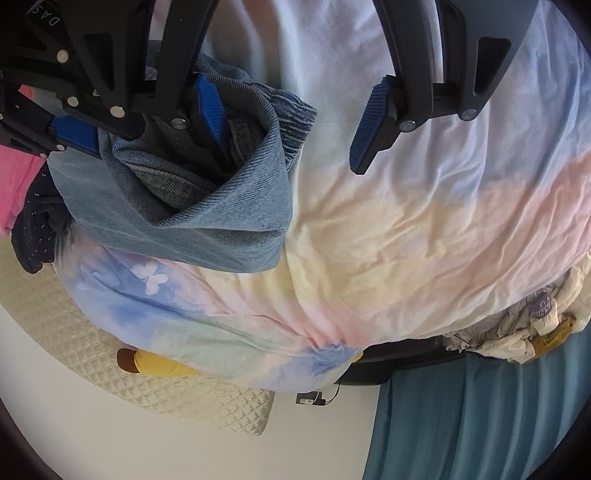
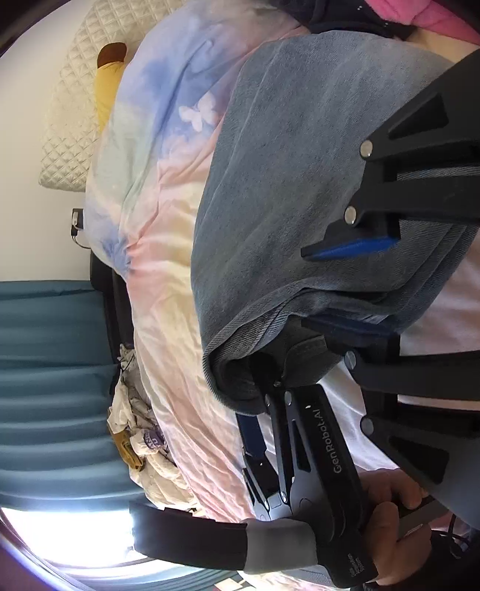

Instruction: Fold clothes

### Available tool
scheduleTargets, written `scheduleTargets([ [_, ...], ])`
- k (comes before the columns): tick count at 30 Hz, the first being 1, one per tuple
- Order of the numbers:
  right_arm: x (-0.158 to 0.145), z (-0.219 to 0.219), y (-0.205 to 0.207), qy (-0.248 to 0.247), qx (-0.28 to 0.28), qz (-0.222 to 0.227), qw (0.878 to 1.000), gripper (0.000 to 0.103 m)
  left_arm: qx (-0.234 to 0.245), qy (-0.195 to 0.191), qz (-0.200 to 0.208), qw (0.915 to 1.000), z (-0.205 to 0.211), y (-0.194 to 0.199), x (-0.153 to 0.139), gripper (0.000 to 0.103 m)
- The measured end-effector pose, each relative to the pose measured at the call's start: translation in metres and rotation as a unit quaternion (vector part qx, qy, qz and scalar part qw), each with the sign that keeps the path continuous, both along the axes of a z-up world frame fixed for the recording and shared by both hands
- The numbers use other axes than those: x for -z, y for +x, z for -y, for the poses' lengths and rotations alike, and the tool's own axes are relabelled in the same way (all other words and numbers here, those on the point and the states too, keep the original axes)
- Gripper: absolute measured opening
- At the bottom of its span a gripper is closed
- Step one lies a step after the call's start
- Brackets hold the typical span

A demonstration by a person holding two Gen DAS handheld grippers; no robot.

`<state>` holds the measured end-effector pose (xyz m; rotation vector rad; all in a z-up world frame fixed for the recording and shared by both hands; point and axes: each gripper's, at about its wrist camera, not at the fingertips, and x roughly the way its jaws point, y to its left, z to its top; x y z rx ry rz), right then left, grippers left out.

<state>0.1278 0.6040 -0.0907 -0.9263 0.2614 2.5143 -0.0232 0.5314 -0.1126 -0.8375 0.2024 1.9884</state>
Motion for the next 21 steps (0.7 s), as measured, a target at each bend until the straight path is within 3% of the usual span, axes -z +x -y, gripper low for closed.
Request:
scheduleTargets([
  [1, 0.0, 0.003, -0.002, 0.002, -0.012, -0.003, 1.0, 0.014, -0.002, 0.001, 0.007, 1.0, 0.002, -0.003, 0.003, 0.066],
  [5, 0.006, 0.013, -0.011, 0.0, -0.047, 0.004, 0.999, 0.013, -0.003, 0.003, 0.032, 0.9995, 0.01, -0.014, 0.013, 0.066],
  [8, 0.014, 0.01, -0.014, -0.027, -0.056, 0.013, 0.998, 0.013, 0.007, 0.003, 0.048, 0.9988, 0.016, -0.019, 0.019, 0.066],
  [14, 0.025, 0.019, -0.018, -0.014, -0.066, 0.034, 0.997, 0.014, 0.027, 0.025, 0.075, 0.9965, 0.036, -0.025, 0.021, 0.066],
  [18, 0.026, 0.026, -0.018, 0.008, -0.069, 0.035, 0.997, 0.014, 0.051, 0.033, 0.048, 0.997, 0.047, -0.018, 0.009, 0.066],
  [21, 0.021, 0.032, -0.016, 0.029, -0.08, 0.027, 0.996, 0.014, 0.06, 0.019, 0.024, 0.9977, 0.041, -0.014, 0.005, 0.066],
])
